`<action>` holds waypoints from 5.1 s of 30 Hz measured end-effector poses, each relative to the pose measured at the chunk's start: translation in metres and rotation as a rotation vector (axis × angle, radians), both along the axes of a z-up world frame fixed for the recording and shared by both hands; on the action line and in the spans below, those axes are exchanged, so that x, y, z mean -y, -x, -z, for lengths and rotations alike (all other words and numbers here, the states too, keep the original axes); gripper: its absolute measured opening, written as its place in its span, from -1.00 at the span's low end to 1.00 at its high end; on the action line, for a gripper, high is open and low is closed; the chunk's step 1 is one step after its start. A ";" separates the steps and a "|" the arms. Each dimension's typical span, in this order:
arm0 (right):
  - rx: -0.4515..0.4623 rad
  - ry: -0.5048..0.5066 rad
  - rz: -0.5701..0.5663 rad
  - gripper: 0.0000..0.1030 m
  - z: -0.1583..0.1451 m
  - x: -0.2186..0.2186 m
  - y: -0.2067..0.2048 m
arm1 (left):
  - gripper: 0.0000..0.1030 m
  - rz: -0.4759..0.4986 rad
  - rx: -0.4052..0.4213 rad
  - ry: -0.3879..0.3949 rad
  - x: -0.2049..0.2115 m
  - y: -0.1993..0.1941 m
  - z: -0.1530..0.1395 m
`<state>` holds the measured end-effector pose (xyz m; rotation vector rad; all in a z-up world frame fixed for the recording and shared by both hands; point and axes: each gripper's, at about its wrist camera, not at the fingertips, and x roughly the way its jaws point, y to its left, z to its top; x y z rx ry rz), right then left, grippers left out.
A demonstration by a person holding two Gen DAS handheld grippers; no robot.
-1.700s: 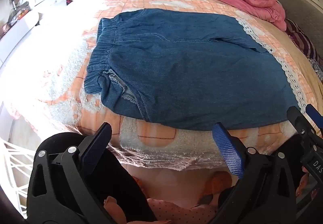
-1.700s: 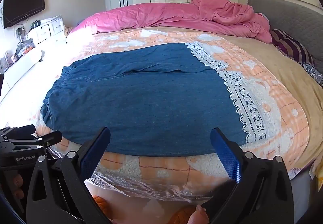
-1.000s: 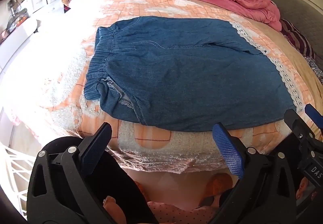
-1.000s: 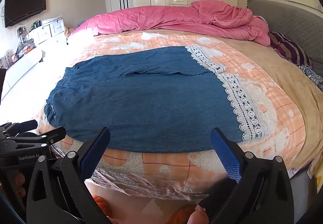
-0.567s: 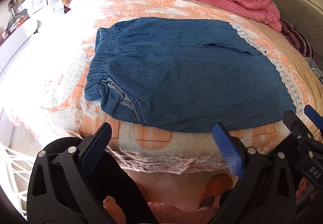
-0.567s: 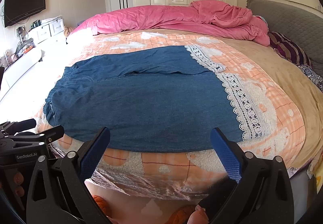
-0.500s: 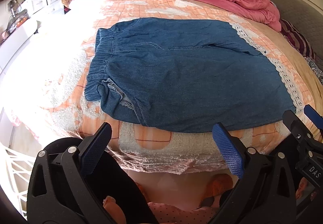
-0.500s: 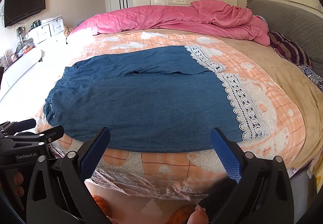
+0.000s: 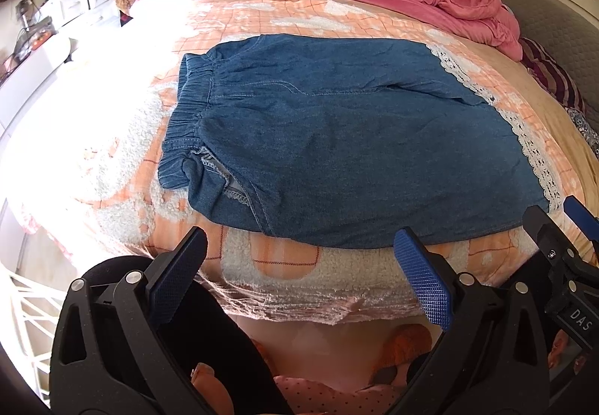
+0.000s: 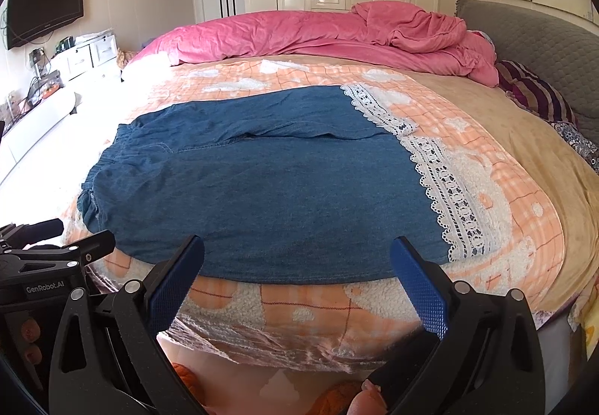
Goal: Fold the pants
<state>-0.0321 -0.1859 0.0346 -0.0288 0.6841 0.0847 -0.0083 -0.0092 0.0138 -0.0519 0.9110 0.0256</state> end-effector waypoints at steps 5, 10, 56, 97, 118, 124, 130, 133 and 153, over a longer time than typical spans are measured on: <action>-0.009 0.003 0.002 0.92 0.003 -0.001 -0.003 | 0.82 0.000 0.000 0.000 -0.001 0.000 0.001; -0.008 0.008 -0.001 0.92 0.004 -0.002 -0.004 | 0.82 -0.001 -0.001 -0.001 -0.002 -0.001 0.002; -0.183 0.222 -0.598 0.92 0.000 -0.165 -0.327 | 0.71 -0.161 -0.041 0.068 -0.174 -0.238 0.034; -0.086 0.022 -0.749 -0.88 -0.022 -0.111 -0.125 | -0.55 0.098 0.227 -0.080 -0.101 -0.076 -0.039; -0.212 -0.022 -0.741 -0.82 0.050 -0.120 -0.056 | -0.26 -0.060 0.078 0.038 -0.144 -0.015 -0.043; -0.232 -0.048 -0.738 -0.72 0.050 -0.116 -0.053 | -0.27 0.149 0.073 0.108 -0.072 -0.049 -0.050; -0.172 -0.151 -0.650 -0.22 0.013 -0.071 -0.051 | -0.27 0.091 -0.075 -0.091 -0.057 -0.071 0.015; -0.145 -0.159 -0.611 -0.19 0.001 -0.070 -0.064 | -0.27 0.101 -0.073 -0.108 -0.056 -0.068 0.016; 0.027 -0.093 -0.311 0.52 -0.018 0.006 -0.092 | 0.40 0.139 0.142 0.049 -0.040 -0.029 -0.062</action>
